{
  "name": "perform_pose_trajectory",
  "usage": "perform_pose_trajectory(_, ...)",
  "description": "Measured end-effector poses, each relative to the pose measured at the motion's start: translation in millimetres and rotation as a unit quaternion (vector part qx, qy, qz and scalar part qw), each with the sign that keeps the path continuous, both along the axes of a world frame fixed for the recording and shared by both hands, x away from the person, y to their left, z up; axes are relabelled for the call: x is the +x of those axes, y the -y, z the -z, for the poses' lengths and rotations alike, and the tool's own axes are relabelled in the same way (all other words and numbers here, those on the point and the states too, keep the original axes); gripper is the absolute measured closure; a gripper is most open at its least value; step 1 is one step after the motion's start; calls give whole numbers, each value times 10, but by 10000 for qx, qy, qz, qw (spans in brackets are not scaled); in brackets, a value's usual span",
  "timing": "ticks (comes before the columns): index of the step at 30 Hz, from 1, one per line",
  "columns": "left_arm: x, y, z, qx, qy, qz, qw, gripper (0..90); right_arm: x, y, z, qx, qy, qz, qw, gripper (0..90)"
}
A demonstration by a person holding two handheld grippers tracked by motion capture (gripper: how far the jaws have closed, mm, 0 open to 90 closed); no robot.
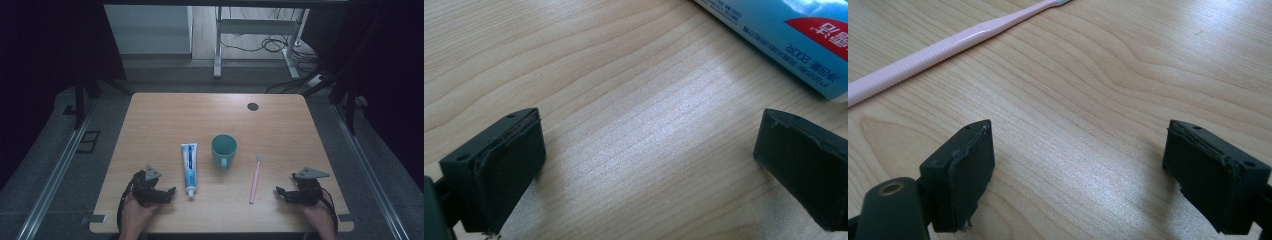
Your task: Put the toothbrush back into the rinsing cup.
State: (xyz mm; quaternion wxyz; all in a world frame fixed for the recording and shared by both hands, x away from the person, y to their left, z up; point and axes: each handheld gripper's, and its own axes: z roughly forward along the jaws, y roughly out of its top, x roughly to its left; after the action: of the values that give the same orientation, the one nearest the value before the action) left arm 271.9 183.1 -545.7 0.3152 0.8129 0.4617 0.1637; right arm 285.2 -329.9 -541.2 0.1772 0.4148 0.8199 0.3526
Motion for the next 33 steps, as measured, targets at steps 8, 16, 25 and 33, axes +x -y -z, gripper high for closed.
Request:
perform_pose_trajectory(8,10,4,1,-6,-7,5,10000,0,-1,0,0,2,5,2,10000,136)
perform_pose_trajectory(16,10,4,1,-10,-9,5,10000,0,-4,-7,0,8,8,51,10000,137)
perform_pose_trajectory(25,11,4,1,-11,-8,5,10000,0,-5,-14,-7,3,-20,32,10000,140)
perform_pose_trajectory(33,11,4,1,-11,-9,6,10000,0,-19,-32,-46,7,21,-28,10000,141)
